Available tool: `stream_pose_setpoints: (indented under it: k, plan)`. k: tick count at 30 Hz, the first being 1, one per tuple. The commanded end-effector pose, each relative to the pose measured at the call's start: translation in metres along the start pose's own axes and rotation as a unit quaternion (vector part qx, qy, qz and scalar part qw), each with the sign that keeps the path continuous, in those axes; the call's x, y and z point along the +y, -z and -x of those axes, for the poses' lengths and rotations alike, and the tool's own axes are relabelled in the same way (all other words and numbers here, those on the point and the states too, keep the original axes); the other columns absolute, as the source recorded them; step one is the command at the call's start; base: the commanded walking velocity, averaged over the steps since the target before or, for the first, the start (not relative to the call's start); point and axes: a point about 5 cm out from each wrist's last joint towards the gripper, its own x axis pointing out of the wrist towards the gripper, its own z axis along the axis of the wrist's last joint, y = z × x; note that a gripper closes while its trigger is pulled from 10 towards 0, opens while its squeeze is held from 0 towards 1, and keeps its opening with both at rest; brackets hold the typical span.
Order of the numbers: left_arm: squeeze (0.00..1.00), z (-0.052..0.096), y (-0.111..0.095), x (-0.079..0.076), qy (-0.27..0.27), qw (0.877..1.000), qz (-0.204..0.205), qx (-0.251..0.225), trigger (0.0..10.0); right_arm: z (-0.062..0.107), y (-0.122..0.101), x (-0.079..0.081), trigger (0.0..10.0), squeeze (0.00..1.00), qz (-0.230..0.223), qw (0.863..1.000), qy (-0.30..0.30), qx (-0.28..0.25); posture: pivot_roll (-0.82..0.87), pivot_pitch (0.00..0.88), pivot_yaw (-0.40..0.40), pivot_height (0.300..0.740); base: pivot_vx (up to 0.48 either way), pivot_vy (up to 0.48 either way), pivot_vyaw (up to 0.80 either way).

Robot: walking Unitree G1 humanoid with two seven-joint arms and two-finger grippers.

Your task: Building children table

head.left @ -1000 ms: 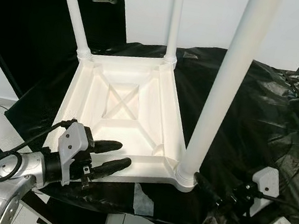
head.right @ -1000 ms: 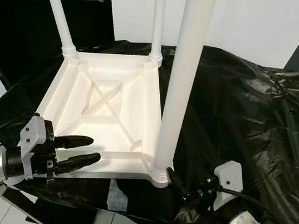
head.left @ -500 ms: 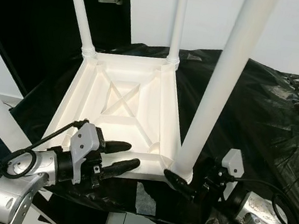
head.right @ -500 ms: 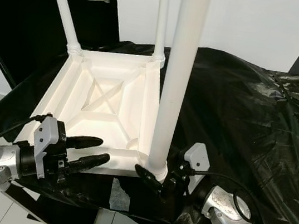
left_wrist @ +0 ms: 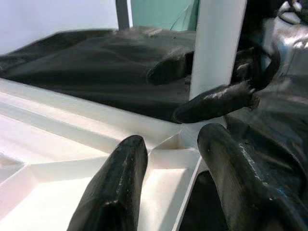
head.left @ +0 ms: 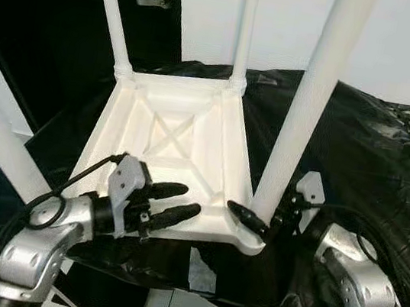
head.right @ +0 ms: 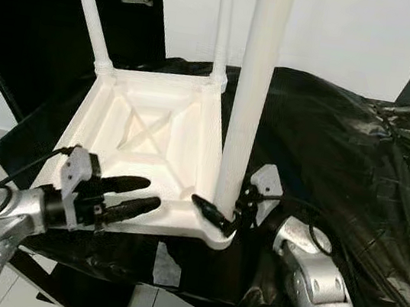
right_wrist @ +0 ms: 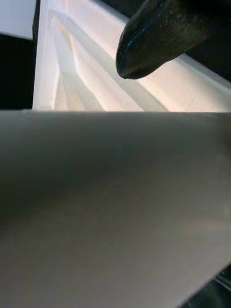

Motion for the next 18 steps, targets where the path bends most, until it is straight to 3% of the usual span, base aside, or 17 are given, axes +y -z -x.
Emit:
stream_pose_setpoints:
  k: [1,2,3,4,5,6,10,14,18]
  plan:
    - [0.0,-0.006,0.005,0.007,-0.058,0.998,0.008,0.004,10.0,0.0,0.011,-0.009,10.0,0.0,-0.004,1.0,0.02,0.021,0.08,0.0,0.015,0.74,0.0,0.0,0.0]
    - [0.0,-0.006,0.005,0.007,-0.058,0.998,0.008,0.004,10.0,0.0,0.011,-0.009,10.0,0.0,-0.004,1.0,0.02,0.021,0.08,0.0,0.015,0.74,0.0,0.0,0.0]
    - [0.0,-0.011,0.008,0.007,-0.057,0.998,0.023,0.0,10.0,-0.005,0.014,-0.013,4.9,0.0,-0.003,0.999,0.023,0.022,0.07,0.0,0.018,0.74,0.0,0.0,0.0]
    - [0.0,-0.014,0.012,0.005,-0.057,0.998,0.037,-0.003,10.0,-0.008,0.015,-0.013,0.7,0.0,-0.002,1.0,0.025,0.02,0.07,0.0,0.017,0.74,0.0,0.0,0.0]
    - [0.0,-0.014,0.012,0.005,-0.057,0.998,0.037,-0.003,10.0,-0.008,0.015,-0.013,0.7,0.0,-0.002,1.0,0.025,0.02,0.07,0.0,0.017,0.74,0.0,0.0,0.0]
    - [0.0,-0.019,0.016,0.001,-0.059,0.997,0.042,-0.007,10.0,-0.013,0.016,-0.012,0.0,0.0,-0.005,1.0,0.026,0.016,0.07,0.0,0.018,0.74,0.0,0.0,0.0]
    - [0.0,-0.021,0.02,-0.002,-0.064,0.997,0.046,-0.006,10.0,-0.017,0.015,-0.009,0.0,0.0,-0.01,0.999,0.035,0.011,0.06,0.0,0.016,0.74,0.0,0.0,0.0]
    - [0.0,-0.023,0.023,-0.004,-0.088,0.995,0.049,-0.013,10.0,-0.022,0.019,-0.01,0.0,0.0,-0.004,0.995,0.093,0.024,0.06,0.0,0.012,0.74,0.0,0.0,0.0]
    - [0.0,-0.026,0.027,-0.006,-0.102,0.993,0.049,-0.018,10.0,-0.029,0.026,-0.009,0.0,0.0,-0.017,0.979,0.201,0.039,0.06,0.0,-0.001,0.74,0.0,0.0,0.0]
